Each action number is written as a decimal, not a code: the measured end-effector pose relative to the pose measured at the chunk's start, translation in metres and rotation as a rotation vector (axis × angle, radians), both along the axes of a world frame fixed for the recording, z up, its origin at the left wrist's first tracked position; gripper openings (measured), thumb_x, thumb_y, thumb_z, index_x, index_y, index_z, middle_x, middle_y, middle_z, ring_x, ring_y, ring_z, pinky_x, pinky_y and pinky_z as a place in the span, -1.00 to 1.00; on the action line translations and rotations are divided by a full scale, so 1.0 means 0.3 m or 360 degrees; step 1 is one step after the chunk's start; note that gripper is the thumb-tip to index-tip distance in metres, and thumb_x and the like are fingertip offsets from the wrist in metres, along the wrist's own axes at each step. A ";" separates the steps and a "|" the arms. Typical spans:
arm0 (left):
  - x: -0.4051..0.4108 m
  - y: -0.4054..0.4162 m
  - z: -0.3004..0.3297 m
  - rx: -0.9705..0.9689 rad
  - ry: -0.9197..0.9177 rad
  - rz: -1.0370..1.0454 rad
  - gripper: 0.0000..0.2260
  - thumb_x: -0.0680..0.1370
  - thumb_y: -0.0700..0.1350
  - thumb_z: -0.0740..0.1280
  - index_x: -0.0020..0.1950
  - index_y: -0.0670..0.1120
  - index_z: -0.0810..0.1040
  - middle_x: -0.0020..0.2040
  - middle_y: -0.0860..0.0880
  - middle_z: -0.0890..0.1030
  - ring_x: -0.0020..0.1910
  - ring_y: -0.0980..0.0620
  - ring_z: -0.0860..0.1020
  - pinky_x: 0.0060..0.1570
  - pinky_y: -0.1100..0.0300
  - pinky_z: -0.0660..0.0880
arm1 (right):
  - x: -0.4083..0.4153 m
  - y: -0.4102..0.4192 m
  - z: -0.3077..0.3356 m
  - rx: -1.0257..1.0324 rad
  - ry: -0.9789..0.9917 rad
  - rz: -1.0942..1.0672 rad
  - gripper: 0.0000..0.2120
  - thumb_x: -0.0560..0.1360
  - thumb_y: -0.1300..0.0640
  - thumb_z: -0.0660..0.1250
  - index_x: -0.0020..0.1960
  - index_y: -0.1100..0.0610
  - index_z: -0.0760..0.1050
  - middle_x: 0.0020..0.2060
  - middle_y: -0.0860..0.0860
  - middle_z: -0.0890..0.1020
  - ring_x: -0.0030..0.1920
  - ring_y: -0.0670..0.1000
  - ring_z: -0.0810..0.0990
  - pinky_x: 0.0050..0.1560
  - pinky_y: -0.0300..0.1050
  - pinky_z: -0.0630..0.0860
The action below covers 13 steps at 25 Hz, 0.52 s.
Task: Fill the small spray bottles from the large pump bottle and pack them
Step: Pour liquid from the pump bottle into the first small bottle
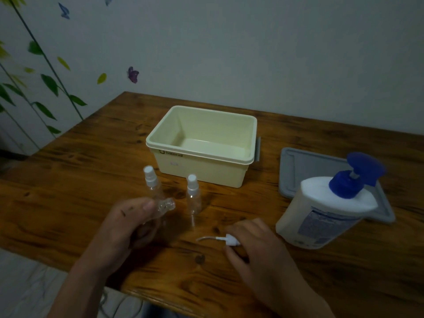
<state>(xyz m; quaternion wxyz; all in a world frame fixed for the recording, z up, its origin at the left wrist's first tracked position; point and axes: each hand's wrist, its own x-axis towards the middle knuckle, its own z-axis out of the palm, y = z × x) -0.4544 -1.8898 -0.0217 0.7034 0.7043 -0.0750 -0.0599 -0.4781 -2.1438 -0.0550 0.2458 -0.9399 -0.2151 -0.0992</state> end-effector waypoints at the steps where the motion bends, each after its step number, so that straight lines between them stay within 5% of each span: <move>1: -0.003 -0.026 -0.003 -0.0014 -0.0012 -0.0018 -0.50 0.27 0.37 0.41 -0.39 -0.08 0.53 -0.54 0.03 0.39 -0.59 0.10 0.33 -0.59 0.33 0.27 | -0.001 0.003 -0.002 0.0003 -0.0017 0.0006 -0.69 0.46 -0.07 0.21 0.20 -0.11 0.45 0.04 -0.21 0.54 0.06 -0.19 0.42 0.00 -0.27 0.43; 11: 0.042 -0.352 0.082 -0.0181 -0.0253 -0.0204 -0.51 0.31 0.35 0.39 -0.46 -0.07 0.48 -0.57 -0.07 0.30 -0.62 0.08 0.24 -0.55 0.38 0.16 | -0.039 -0.015 0.056 -0.0108 -0.0019 -0.0036 -0.58 0.43 -0.22 0.19 0.24 -0.10 0.37 0.24 -0.12 0.44 0.23 -0.06 0.36 0.12 -0.06 0.48; 13: 0.062 -0.394 0.118 -0.0221 -0.0301 -0.0175 -0.49 0.29 0.37 0.40 -0.47 -0.08 0.47 -0.58 -0.05 0.30 -0.62 0.09 0.23 -0.56 0.42 0.17 | -0.083 -0.041 0.110 -0.0145 -0.0259 -0.0041 -0.71 0.53 -0.19 0.09 0.16 -0.15 0.43 0.17 -0.15 0.52 0.14 -0.13 0.48 -0.01 -0.20 0.55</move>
